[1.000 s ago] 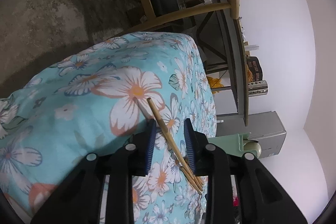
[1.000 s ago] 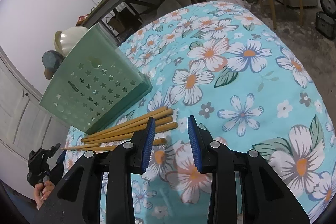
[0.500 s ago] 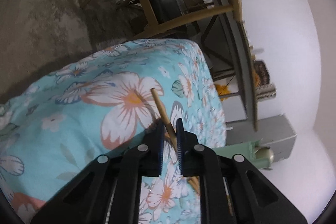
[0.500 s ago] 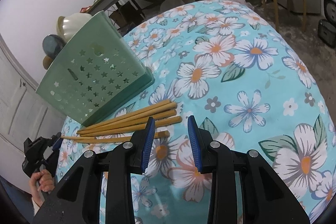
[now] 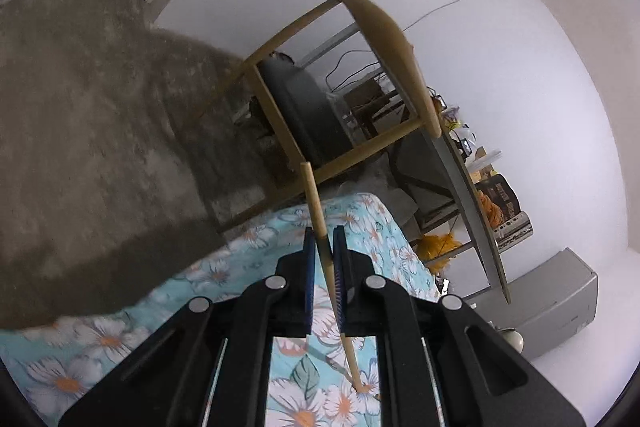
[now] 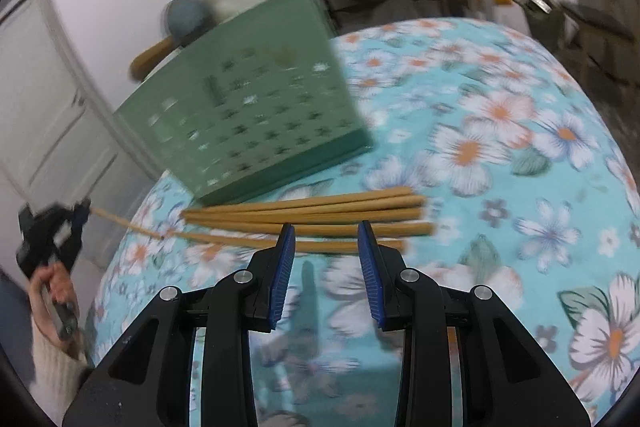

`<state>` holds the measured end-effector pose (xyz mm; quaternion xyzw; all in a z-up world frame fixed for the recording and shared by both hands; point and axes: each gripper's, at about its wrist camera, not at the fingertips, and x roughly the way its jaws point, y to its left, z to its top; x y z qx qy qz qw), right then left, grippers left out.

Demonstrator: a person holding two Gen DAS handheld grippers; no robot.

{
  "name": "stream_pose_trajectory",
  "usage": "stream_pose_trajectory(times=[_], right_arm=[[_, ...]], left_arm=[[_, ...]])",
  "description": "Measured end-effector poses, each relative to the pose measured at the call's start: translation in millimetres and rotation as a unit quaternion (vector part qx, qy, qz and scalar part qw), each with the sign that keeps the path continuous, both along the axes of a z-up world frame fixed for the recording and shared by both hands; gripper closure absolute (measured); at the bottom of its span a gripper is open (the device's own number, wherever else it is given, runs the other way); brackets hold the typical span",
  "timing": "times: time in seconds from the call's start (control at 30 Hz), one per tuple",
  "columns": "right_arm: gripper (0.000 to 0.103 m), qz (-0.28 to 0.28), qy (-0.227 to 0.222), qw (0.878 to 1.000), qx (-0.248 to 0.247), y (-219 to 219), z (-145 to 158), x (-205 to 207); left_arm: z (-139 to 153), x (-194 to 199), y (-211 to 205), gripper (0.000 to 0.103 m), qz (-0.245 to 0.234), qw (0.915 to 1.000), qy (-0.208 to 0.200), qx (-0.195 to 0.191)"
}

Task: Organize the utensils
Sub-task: 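Lift the wooden chopstick upright with the left tool, then close the right tool on a chopstick while the left tool holds its chopstick raised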

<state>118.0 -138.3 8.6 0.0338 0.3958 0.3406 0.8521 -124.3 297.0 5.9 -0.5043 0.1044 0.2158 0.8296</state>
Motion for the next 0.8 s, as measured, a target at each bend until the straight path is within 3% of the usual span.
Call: stream_pose_trajectory(times=[0.17,0.4,0.8], right_arm=[[0.058,0.055,-0.03,0.998,-0.03,35,3,-13],[0.058,0.131,-0.061,0.987,-0.069,89,1,-23],[0.06,0.212,-0.068,0.967,-0.12,179,-9,-43]], left_arm=[[-4,-12,14,0.095,0.003,1.0,0.002,-0.008],[-16,-35,40,0.094,0.02,0.999,0.009,-0.039],[-21,-53,57,0.093,0.019,0.9992,0.02,-0.03]])
